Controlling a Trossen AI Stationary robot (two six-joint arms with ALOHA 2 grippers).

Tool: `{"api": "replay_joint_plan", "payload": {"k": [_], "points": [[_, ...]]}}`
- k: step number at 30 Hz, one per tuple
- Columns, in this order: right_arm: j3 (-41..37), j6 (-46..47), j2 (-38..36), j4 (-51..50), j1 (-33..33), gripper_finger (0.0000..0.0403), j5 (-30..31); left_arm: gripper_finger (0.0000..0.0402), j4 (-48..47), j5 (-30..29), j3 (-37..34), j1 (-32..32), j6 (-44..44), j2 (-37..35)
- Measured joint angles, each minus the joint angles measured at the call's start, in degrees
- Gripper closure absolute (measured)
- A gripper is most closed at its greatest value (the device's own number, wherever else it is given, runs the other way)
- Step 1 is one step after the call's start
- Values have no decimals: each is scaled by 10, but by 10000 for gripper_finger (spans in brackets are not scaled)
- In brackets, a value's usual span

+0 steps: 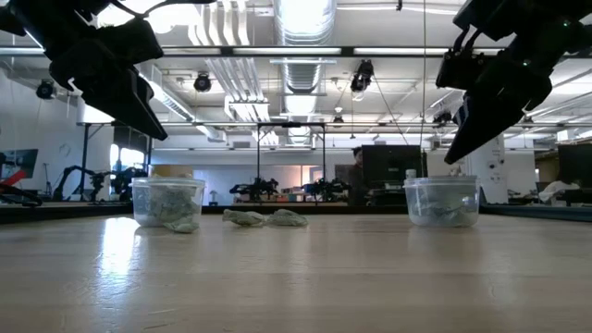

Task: Pick and place Stevia / Truvia into bins
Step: Put the stevia packet into the right transparent container, then put the stevia packet into the left transparent container

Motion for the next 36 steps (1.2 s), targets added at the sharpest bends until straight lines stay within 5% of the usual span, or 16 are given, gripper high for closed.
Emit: {"api": "replay_joint_plan", "payload": {"k": [4, 11, 22, 27, 36], "points": [[4, -21, 0, -1, 0, 285, 0, 260, 10, 7, -4, 0, -4, 0], [52, -76, 0, 2, 1, 272, 0, 260, 120, 112, -43, 0, 47, 2], [58, -96, 0, 23, 2, 291, -1, 260, 198, 114, -10, -1, 184, 122], [58, -97, 0, 23, 2, 298, -3, 260, 175, 115, 47, -1, 233, 200], [58, -103, 0, 29, 2, 305, -3, 260, -16, 115, 176, -1, 247, 329]]}}
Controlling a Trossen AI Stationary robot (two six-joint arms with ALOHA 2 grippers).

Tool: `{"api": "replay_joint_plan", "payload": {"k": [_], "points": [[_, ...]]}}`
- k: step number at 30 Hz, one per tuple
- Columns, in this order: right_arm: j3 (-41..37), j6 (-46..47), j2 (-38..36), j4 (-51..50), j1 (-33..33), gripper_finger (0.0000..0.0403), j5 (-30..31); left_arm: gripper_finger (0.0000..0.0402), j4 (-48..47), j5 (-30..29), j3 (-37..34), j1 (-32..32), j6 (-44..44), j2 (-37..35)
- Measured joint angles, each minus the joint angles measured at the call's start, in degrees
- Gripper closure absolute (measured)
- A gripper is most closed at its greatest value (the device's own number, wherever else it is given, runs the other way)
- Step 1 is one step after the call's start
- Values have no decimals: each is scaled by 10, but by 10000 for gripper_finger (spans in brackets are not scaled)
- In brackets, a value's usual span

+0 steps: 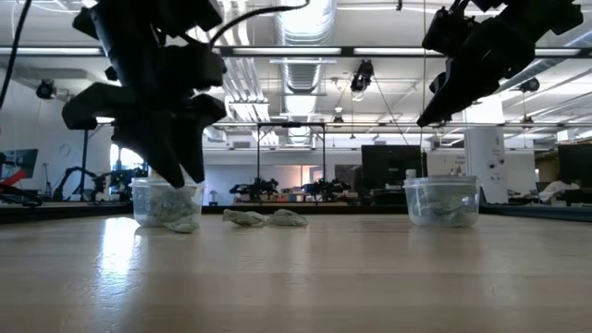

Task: Pick and place Stevia / Truvia into bins
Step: Put the stevia packet into the left transparent container

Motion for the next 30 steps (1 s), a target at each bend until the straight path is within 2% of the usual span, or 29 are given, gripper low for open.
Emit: {"api": "replay_joint_plan", "payload": {"k": [9, 30], "points": [[0, -3, 0, 2, 0, 301, -1, 260, -22, 26, 34, 0, 10, 80], [-1, -4, 0, 12, 0, 320, -1, 261, 13, 26, 16, 0, 7, 109]]}}
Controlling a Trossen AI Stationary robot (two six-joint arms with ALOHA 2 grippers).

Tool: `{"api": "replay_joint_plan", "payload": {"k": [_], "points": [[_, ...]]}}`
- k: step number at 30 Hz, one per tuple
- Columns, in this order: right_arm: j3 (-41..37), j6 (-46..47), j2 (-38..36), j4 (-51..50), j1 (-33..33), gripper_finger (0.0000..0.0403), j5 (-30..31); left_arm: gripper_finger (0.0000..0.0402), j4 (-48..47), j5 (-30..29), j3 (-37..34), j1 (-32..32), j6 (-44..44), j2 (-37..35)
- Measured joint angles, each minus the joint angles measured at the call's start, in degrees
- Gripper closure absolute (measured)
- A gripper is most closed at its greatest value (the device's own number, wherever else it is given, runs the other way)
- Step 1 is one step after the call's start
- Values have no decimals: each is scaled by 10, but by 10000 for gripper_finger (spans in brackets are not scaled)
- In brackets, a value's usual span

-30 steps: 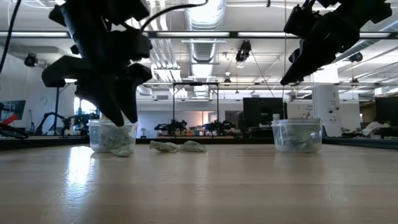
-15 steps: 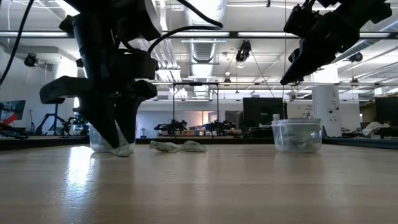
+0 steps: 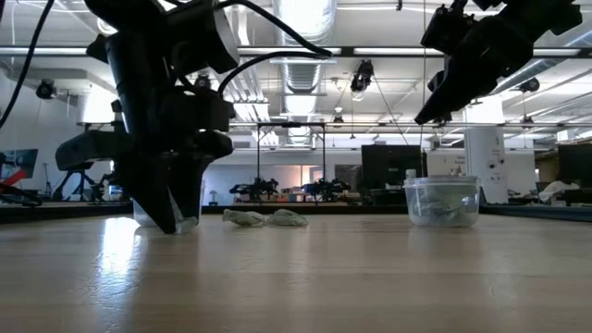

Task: Pick and place Stevia / Truvia into bins
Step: Put the stevia packet into the left transparent container

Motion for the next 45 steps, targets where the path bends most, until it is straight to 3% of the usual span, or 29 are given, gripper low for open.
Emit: {"api": "replay_joint_plan", "payload": {"k": [4, 15, 25, 28, 35, 38, 45], "points": [[0, -1, 0, 3, 0, 315, 0, 280, -1, 0, 1, 0, 0, -1], [0, -1, 0, 4, 0, 326, 0, 383, 0, -2, 7, 0, 0, -6], [0, -1, 0, 4, 0, 322, -3, 401, -1, -9, 47, 0, 18, -11], [0, -1, 0, 5, 0, 321, -3, 401, -3, -52, 63, 0, 28, -18], [0, -1, 0, 5, 0, 329, -3, 401, -76, -229, 76, 2, 15, -81], [0, -1, 0, 4, 0, 332, -3, 401, -114, -259, 74, 2, -14, -122], [-1, -3, 0, 7, 0, 328, -3, 401, -181, -262, 67, 6, -106, -193]]}}
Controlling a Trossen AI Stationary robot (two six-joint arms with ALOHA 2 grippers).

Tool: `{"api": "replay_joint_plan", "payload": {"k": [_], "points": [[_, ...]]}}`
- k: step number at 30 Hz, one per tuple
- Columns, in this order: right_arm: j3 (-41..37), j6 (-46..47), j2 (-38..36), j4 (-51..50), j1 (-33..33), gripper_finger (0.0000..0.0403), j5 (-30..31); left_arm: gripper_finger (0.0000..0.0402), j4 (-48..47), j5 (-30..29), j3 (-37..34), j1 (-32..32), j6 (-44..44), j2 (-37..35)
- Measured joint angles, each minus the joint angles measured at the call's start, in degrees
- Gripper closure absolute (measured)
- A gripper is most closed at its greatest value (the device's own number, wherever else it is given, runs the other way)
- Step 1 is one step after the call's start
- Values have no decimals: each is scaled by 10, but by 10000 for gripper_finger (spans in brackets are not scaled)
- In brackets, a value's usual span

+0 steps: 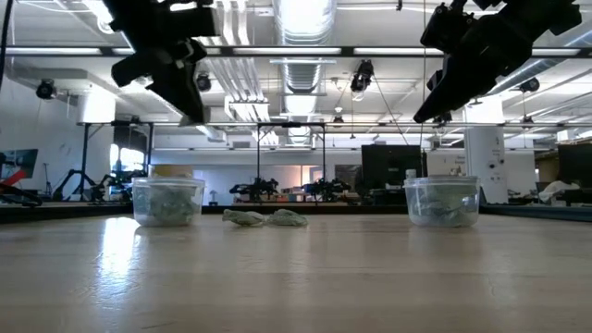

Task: Pick and place Stevia / Truvia into bins
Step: Put the stevia packet into the left transparent container

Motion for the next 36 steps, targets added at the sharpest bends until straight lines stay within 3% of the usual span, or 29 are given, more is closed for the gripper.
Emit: {"api": "replay_joint_plan", "payload": {"k": [14, 19, 30, 36], "points": [[0, 3, 0, 9, 0, 333, 0, 401, 11, 26, -66, 18, -76, -1], [0, 4, 0, 13, 0, 326, 0, 401, 54, 62, -91, 21, -78, -1], [0, 4, 0, 13, 0, 331, 0, 400, 76, 80, -115, 22, -78, -1], [0, 4, 0, 13, 0, 334, 0, 344, 81, 79, -118, 22, -78, -1]]}}
